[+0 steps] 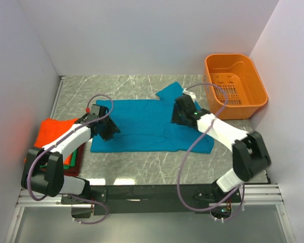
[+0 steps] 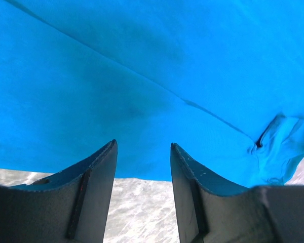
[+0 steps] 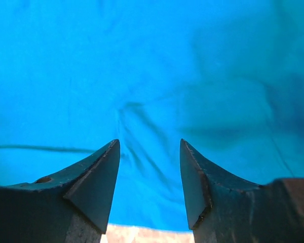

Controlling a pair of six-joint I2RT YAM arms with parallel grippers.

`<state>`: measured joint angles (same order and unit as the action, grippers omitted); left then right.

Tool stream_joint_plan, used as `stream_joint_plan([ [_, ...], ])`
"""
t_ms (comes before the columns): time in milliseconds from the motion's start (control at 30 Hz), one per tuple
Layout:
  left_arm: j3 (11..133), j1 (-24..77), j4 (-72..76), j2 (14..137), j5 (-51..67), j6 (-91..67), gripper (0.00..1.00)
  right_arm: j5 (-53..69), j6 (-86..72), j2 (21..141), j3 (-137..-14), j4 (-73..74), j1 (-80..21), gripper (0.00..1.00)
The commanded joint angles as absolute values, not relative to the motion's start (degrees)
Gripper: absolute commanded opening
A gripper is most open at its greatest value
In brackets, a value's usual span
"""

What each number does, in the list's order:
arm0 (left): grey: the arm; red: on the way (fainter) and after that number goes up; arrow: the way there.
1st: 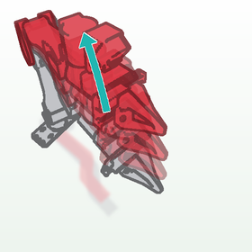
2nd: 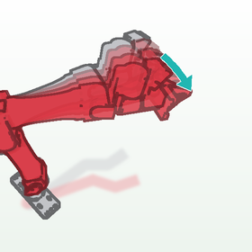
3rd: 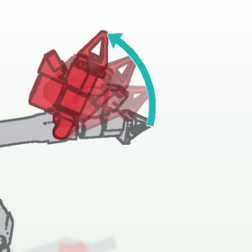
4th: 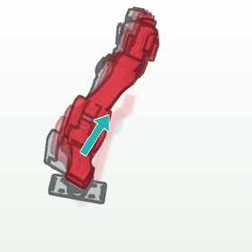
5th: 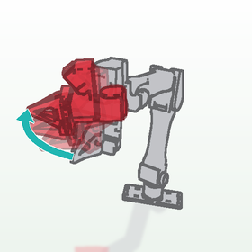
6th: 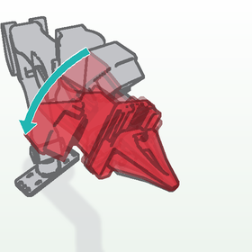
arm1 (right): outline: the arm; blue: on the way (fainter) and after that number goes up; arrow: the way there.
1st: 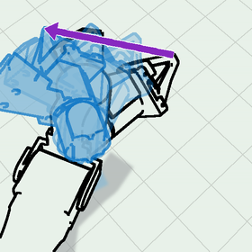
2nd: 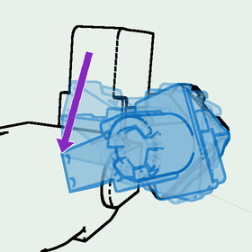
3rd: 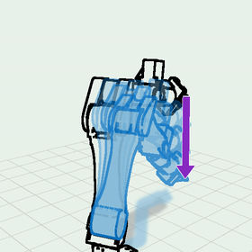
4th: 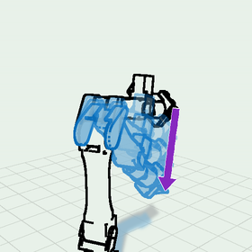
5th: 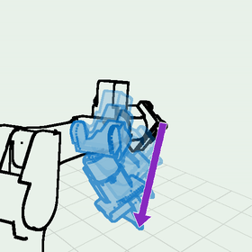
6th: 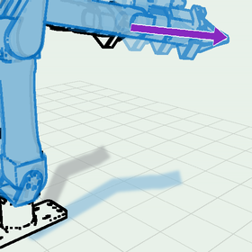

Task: Fold and stack the t-shirts
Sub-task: Fold the tshirt

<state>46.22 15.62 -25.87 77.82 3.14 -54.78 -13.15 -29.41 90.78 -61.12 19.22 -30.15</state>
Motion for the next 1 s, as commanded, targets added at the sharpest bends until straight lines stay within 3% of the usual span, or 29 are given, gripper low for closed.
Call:
stream_joint_plan([
  [0,47.5,17.9,-23.6,78.3,2.2,-56.0,0.52,-11.2,-34.2,83.9,-56.1,19.5,-29.1,0.57],
  [433,43.7,22.7,-17.7,85.8,0.2,-60.3,0.51,-5.1,-37.6,72.9,-36.2,15.4,-17.1,0.55],
  [700,41.7,22.7,-17.8,86.7,-1.4,-60.2,0.51,-6.5,-37.2,70.8,-35.8,17.4,-13.4,0.55],
  [967,40.1,22.7,-16.3,85.7,-0.5,-59.9,0.51,-9.8,-39.1,59.4,-33.3,23.8,-13.1,0.55],
])
